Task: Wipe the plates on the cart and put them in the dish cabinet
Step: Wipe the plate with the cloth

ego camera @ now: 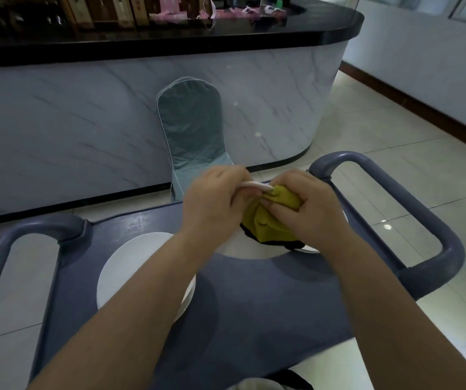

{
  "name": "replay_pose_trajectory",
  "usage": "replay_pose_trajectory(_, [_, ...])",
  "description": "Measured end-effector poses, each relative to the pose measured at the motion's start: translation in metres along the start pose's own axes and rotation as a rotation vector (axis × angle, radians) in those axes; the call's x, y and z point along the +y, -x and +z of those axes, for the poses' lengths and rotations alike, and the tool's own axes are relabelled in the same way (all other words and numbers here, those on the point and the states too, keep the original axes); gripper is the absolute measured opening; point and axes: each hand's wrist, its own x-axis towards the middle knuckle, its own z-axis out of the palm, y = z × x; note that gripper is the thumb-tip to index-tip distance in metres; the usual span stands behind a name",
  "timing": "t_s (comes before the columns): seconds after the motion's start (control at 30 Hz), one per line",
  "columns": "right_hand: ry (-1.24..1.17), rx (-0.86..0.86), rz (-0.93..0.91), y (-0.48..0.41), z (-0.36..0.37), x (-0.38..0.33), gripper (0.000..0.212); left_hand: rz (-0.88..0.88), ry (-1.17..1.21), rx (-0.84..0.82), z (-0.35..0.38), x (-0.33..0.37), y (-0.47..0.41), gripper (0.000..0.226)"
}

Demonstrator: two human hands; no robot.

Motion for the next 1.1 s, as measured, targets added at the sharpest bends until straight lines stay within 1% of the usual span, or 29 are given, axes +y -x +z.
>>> replay_pose_trajectory(0.03, [-0.063, 0.021, 0.05, 0.0, -0.001, -0.003, 0.012, -0.046, 0.015, 0.001, -0.004, -0.001, -0.005, 0.016])
replay_pose_trajectory(0.07, [-0.134, 0.041, 0.129, 0.002, -0.001, -0.004, 0.012, -0.14, 0.044, 0.006, -0.008, -0.003, -0.006, 0.014])
replay_pose_trajectory(0.1, [-0.201, 0.068, 0.218, 0.006, 0.001, -0.004, 0.013, -0.294, 0.107, 0.033, -0.01, -0.006, -0.003, 0.011])
replay_pose_trajectory(0.13, [-0.265, 0.1, 0.306, 0.011, 0.005, -0.001, 0.014, -0.49, 0.204, 0.1, -0.011, -0.009, 0.003, 0.012])
replay_pose_trajectory(0.2, [-0.362, 0.15, 0.454, 0.023, 0.017, 0.01, 0.013, -0.892, 0.366, 0.283, -0.006, -0.015, 0.026, 0.017])
replay_pose_trajectory(0.23, [-0.376, 0.155, 0.503, 0.03, 0.025, 0.016, 0.013, -1.031, 0.401, 0.33, 0.0, -0.015, 0.041, 0.018])
replay_pose_trajectory(0.27, [-0.372, 0.144, 0.535, 0.037, 0.032, 0.022, 0.013, -1.122, 0.413, 0.308, 0.006, -0.016, 0.057, 0.018])
replay_pose_trajectory(0.33, [-0.332, 0.121, 0.543, 0.049, 0.045, 0.032, 0.013, -1.198, 0.442, 0.136, 0.014, -0.024, 0.084, 0.014])
replay_pose_trajectory(0.37, [-0.293, 0.128, 0.516, 0.053, 0.048, 0.035, 0.013, -1.221, 0.471, 0.036, 0.013, -0.029, 0.093, 0.012])
replay_pose_trajectory(0.4, [-0.236, 0.148, 0.468, 0.056, 0.049, 0.038, 0.014, -1.265, 0.515, -0.038, 0.01, -0.033, 0.099, 0.02])
replay_pose_trajectory(0.43, [-0.161, 0.175, 0.393, 0.058, 0.05, 0.04, 0.016, -1.342, 0.578, -0.073, 0.005, -0.037, 0.102, 0.032])
replay_pose_trajectory(0.47, [-0.074, 0.2, 0.289, 0.059, 0.05, 0.042, 0.018, -1.456, 0.678, -0.069, -0.001, -0.038, 0.103, 0.041])
replay_pose_trajectory(0.5, [0.013, 0.218, 0.159, 0.059, 0.051, 0.043, 0.02, -1.578, 0.828, -0.066, -0.007, -0.036, 0.103, 0.045])
replay_pose_trajectory(0.53, [0.094, 0.229, 0.015, 0.06, 0.054, 0.043, 0.021, -1.674, 1.035, -0.068, -0.012, -0.031, 0.1, 0.047])
replay_pose_trajectory(0.57, [0.161, 0.232, -0.13, 0.061, 0.058, 0.043, 0.021, -1.731, 1.226, -0.071, -0.017, -0.025, 0.094, 0.049])
replay_pose_trajectory(0.6, [0.214, 0.224, -0.266, 0.061, 0.064, 0.042, 0.021, -1.756, 1.371, -0.053, -0.02, -0.02, 0.089, 0.05])
replay_pose_trajectory(0.63, [0.257, 0.205, -0.378, 0.062, 0.069, 0.04, 0.02, -1.774, 1.452, -0.008, -0.022, -0.017, 0.084, 0.048])
replay_pose_trajectory(0.7, [0.312, 0.17, -0.505, 0.065, 0.079, 0.038, 0.021, -1.834, 1.478, 0.109, -0.024, -0.017, 0.077, 0.034])
replay_pose_trajectory(0.73, [0.326, 0.154, -0.534, 0.067, 0.081, 0.038, 0.022, -1.873, 1.458, 0.143, -0.025, -0.017, 0.076, 0.028])
replay_pose_trajectory(0.8, [0.359, 0.125, -0.576, 0.07, 0.08, 0.039, 0.023, -1.915, 1.454, 0.153, -0.026, -0.019, 0.08, 0.026])
replay_pose_trajectory(0.9, [0.366, 0.036, -0.615, 0.071, 0.066, 0.042, 0.022, -1.886, 1.547, 0.136, -0.024, -0.017, 0.091, 0.024])
replay_pose_trajectory(0.97, [0.368, -0.03, -0.602, 0.075, 0.052, 0.048, 0.02, -1.813, 1.601, 0.1, -0.023, -0.014, 0.098, 0.021])
replay_pose_trajectory(1.0, [0.368, -0.054, -0.566, 0.078, 0.043, 0.052, 0.022, -1.764, 1.608, 0.083, -0.022, -0.014, 0.1, 0.021])
replay_pose_trajectory(1.03, [0.353, -0.068, -0.5, 0.08, 0.035, 0.057, 0.024, -1.697, 1.598, 0.062, -0.021, -0.014, 0.102, 0.021])
replay_pose_trajectory(1.1, [0.241, -0.034, -0.247, 0.082, 0.021, 0.063, 0.031, -1.547, 1.541, 0.001, -0.022, -0.016, 0.104, 0.027])
